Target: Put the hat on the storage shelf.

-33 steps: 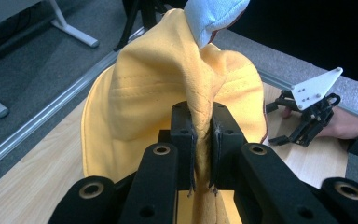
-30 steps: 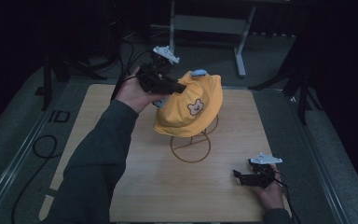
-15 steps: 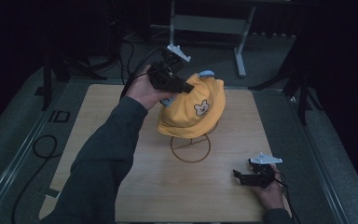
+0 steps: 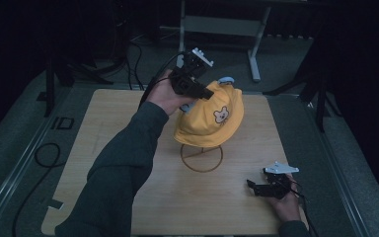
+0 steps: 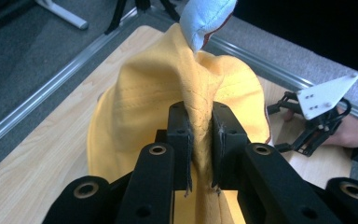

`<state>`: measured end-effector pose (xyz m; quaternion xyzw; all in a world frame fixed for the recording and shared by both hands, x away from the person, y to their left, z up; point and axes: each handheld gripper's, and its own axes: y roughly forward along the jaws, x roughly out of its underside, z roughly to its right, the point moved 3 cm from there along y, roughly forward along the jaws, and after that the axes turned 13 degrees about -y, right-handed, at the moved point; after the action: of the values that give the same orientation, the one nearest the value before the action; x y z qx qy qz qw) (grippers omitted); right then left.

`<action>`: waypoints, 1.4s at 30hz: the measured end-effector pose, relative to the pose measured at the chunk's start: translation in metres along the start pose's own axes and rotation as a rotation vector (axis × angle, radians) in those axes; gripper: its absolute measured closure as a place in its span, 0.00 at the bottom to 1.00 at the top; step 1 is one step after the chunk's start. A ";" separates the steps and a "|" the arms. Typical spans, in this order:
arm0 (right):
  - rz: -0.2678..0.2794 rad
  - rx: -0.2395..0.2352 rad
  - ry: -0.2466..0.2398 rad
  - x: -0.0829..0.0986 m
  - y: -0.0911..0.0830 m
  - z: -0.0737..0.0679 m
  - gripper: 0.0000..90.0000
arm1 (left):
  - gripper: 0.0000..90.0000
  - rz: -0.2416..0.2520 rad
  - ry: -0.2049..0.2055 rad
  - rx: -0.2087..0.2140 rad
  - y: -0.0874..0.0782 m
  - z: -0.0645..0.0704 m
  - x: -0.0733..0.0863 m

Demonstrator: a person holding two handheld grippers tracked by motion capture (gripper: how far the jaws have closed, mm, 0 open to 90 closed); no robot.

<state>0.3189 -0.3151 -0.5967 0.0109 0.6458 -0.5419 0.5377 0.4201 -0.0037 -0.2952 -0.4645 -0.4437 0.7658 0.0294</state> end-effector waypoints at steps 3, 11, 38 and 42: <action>0.000 0.000 0.000 0.000 0.000 0.000 0.16 | 0.88 -0.008 -0.003 -0.004 0.007 -0.001 -0.001; -0.001 -0.001 0.002 0.000 0.000 0.000 0.16 | 0.83 -0.025 0.002 -0.031 0.024 0.001 0.000; 0.000 -0.001 0.006 0.000 0.000 0.000 0.16 | 0.32 0.053 -0.133 -0.099 0.019 -0.022 0.020; 0.000 -0.001 0.005 0.000 0.000 0.000 0.16 | 0.30 0.076 -0.133 -0.099 0.007 -0.026 0.024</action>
<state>0.3187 -0.3147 -0.5966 0.0122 0.6474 -0.5415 0.5362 0.4280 0.0205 -0.3211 -0.4301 -0.4638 0.7728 -0.0522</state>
